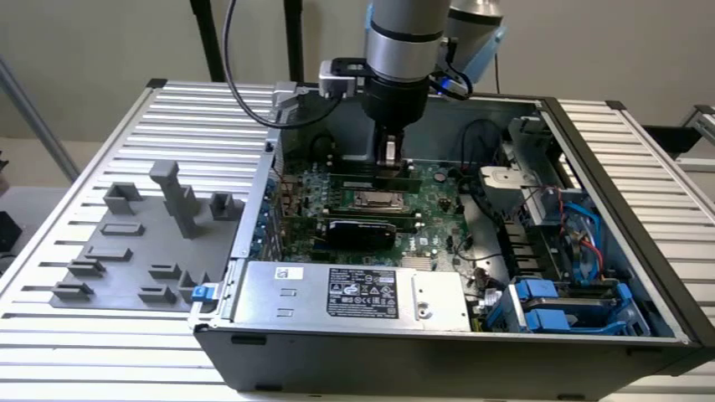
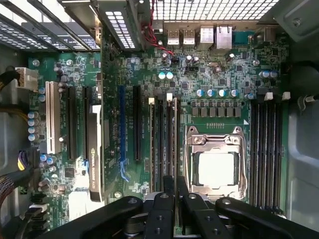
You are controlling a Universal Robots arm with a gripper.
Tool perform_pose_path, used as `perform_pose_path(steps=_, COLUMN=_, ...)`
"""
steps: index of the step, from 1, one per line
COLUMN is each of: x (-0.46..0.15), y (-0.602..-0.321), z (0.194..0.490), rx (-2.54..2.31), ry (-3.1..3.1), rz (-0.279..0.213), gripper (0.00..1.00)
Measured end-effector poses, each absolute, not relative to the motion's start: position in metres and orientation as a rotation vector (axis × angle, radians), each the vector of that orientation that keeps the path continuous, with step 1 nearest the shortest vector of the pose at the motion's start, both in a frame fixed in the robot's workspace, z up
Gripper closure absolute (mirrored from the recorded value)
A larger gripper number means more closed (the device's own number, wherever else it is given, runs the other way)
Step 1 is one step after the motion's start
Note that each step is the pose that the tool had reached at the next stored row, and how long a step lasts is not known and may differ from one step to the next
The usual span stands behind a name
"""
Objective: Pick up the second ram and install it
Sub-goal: 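Insert the second ram into the second slot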
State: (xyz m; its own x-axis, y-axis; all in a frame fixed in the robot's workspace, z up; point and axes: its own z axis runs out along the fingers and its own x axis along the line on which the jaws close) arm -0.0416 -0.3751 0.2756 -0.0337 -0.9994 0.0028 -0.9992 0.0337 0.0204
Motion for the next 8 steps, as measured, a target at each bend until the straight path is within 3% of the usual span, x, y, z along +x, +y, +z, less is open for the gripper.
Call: perform_pose_path(steps=8, x=-0.044, y=-0.375, z=0.261, rx=2.171, ry=-2.248, rz=-0.02, gripper=1.0)
